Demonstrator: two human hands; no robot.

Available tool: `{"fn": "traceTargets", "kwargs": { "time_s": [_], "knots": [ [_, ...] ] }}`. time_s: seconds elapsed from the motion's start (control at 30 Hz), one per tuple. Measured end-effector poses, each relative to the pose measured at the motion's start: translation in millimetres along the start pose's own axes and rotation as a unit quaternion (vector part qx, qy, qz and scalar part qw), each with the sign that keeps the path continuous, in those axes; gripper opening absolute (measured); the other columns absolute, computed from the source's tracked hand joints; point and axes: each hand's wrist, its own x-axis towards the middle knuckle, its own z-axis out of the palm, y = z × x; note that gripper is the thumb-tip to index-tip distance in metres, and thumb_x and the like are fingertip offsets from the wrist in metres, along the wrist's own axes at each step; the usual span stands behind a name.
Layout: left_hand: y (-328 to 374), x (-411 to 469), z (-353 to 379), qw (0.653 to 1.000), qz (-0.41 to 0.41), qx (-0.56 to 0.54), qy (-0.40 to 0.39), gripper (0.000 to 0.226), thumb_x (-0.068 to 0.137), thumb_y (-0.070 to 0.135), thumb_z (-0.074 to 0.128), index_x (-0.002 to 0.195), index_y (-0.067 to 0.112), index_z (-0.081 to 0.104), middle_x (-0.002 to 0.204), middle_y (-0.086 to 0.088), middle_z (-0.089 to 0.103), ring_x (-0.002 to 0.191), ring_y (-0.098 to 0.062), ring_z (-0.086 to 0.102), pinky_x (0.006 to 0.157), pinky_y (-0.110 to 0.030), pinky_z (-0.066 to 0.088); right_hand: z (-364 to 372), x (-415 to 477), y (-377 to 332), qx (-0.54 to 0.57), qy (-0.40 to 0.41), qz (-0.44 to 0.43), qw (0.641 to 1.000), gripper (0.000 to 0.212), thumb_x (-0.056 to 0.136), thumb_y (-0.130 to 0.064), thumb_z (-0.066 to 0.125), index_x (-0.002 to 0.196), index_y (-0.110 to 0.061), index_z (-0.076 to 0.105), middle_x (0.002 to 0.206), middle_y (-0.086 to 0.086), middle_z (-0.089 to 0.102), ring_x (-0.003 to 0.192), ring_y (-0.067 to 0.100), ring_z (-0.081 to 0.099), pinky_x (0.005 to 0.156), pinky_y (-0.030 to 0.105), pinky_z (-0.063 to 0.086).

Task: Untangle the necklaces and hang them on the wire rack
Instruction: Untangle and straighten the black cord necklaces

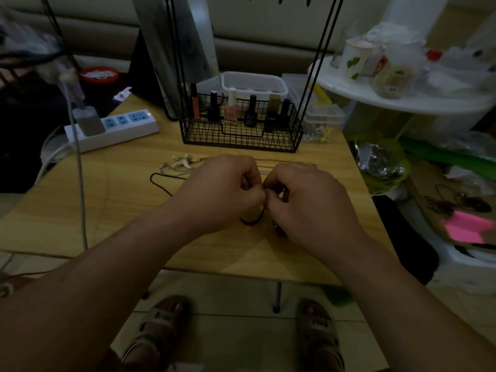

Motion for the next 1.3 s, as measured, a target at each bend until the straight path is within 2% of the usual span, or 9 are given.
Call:
{"fn": "traceTargets", "kwargs": {
  "time_s": [0.13,0.3,0.37,0.47,0.63,0.8,0.97,1.13,1.3],
  "knots": [
    [0.6,1.2,-1.1,1.0,-0.012,0.007,-0.01,0.008,0.086,0.031,0.072,0.082,0.029,0.067,0.071,0.011,0.065,0.065,-0.002,0.06,0.057,-0.025,0.045,-0.1,0.7,-0.4,-0.013,-0.009,-0.007,1.0,0.003,0.091,-0.032,0.066,0.093,-0.03,0.067,0.087,-0.012,0.061,0.075,0.008,0.057,0.066,0.039,0.052],
    [-1.5,3.4,-4.2,0.999,-0.023,-0.04,-0.024,0.011,0.088,0.023,0.075,0.079,0.024,0.068,0.065,0.011,0.063,0.052,0.005,0.054,0.048,-0.015,0.037,0.4,1.2,-0.4,0.004,-0.003,-0.005,1.0,0.001,0.09,-0.03,0.067,0.09,-0.029,0.067,0.084,-0.012,0.061,0.072,0.007,0.057,0.062,0.037,0.051],
    [-2.1,3.6,-5.0,0.997,-0.026,-0.063,-0.025,0.013,0.088,0.021,0.076,0.078,0.021,0.068,0.062,0.012,0.061,0.049,0.005,0.052,0.043,-0.011,0.034,1.0,1.0,0.8,0.033,-0.001,0.009,0.999,0.002,0.09,-0.03,0.068,0.09,-0.031,0.067,0.083,-0.015,0.061,0.072,0.004,0.056,0.063,0.034,0.051],
    [-2.8,3.9,-3.8,0.998,-0.02,-0.06,-0.025,0.015,0.087,0.022,0.076,0.076,0.023,0.066,0.058,0.012,0.061,0.05,0.002,0.052,0.045,-0.015,0.037,2.7,-0.2,1.7,0.034,0.006,0.014,0.999,0.005,0.091,-0.029,0.069,0.093,-0.032,0.066,0.082,-0.019,0.056,0.073,0.001,0.051,0.062,0.023,0.045],
    [-3.5,3.0,-0.9,1.0,-0.006,-0.017,-0.013,0.017,0.084,0.023,0.076,0.073,0.026,0.063,0.06,0.009,0.062,0.055,-0.002,0.055,0.052,-0.026,0.044,3.5,1.5,-3.3,-0.047,-0.002,-0.022,0.999,0.006,0.092,-0.031,0.065,0.096,-0.027,0.066,0.091,-0.01,0.062,0.08,0.012,0.058,0.066,0.04,0.052],
    [-6.2,4.5,-2.9,0.998,-0.011,-0.05,-0.022,0.017,0.084,0.022,0.077,0.073,0.024,0.064,0.056,0.013,0.06,0.049,0.0,0.051,0.047,-0.018,0.037,3.1,3.7,-5.0,-0.058,-0.003,-0.03,0.998,0.006,0.091,-0.032,0.065,0.093,-0.027,0.065,0.088,-0.01,0.062,0.079,0.013,0.058,0.065,0.039,0.052],
    [-5.0,4.0,-3.5,0.993,-0.022,-0.105,-0.037,0.013,0.086,0.016,0.076,0.076,0.018,0.066,0.055,0.012,0.059,0.047,0.0,0.046,0.046,-0.018,0.036,3.5,3.0,-3.0,0.064,-0.001,0.02,0.998,0.01,0.087,-0.025,0.071,0.084,-0.027,0.061,0.08,-0.012,0.059,0.07,0.007,0.056,0.061,0.037,0.05],
    [-2.1,6.5,-7.7,0.976,-0.063,-0.209,-0.013,0.008,0.088,0.009,0.069,0.08,0.011,0.068,0.068,0.001,0.064,0.065,-0.012,0.055,0.062,-0.032,0.047,1.6,2.4,-0.5,0.227,0.038,0.104,0.968,0.013,0.085,-0.013,0.07,0.078,-0.021,0.063,0.069,-0.005,0.061,0.062,0.008,0.056,0.055,0.035,0.048],
    [-4.5,8.1,-10.4,0.972,-0.073,-0.225,-0.007,0.005,0.09,0.008,0.069,0.087,0.005,0.07,0.068,0.002,0.067,0.068,-0.012,0.059,0.068,-0.032,0.053,-0.7,1.6,6.1,0.232,0.049,0.124,0.964,0.011,0.091,-0.019,0.071,0.089,-0.028,0.067,0.076,-0.013,0.065,0.067,0.006,0.059,0.054,0.016,0.046]
  ]
}}
